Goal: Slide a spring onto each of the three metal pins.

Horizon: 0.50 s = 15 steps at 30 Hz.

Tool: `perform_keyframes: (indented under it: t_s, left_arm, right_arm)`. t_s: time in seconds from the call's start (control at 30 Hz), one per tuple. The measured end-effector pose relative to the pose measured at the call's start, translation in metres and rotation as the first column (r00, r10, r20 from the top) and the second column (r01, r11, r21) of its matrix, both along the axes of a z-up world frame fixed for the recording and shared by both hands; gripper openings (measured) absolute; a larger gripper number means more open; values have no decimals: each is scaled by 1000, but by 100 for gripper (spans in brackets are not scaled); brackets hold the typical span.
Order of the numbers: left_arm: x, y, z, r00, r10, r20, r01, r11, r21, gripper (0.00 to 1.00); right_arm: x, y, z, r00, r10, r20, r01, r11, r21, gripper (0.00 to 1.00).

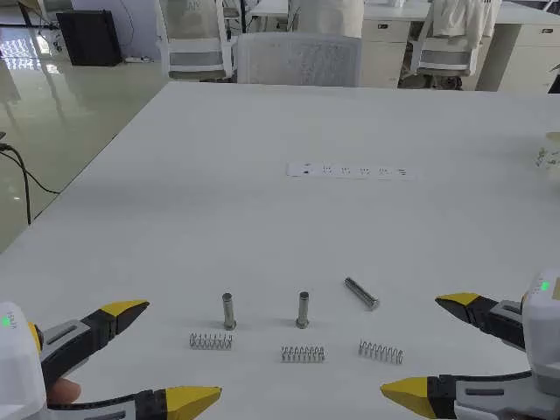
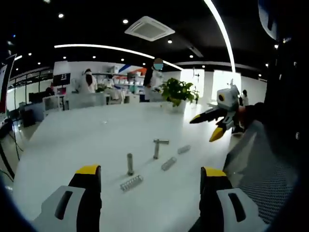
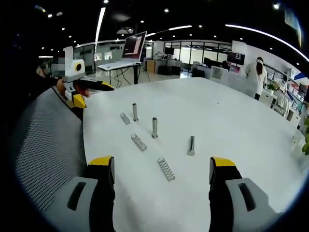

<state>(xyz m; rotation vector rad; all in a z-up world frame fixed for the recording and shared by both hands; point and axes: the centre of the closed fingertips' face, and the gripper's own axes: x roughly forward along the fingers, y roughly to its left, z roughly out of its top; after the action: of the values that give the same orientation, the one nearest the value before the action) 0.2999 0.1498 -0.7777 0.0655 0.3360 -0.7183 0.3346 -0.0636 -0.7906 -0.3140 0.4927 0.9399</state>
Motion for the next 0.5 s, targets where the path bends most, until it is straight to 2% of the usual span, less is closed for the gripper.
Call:
perform_keyframes:
  t_s: [0.5]
  left_arm:
    - [0,1,2,1000,12,7,-12,1000,-4,80]
  right_arm:
    - [3,1,3,1000,8,7,-8,1000,-8,80]
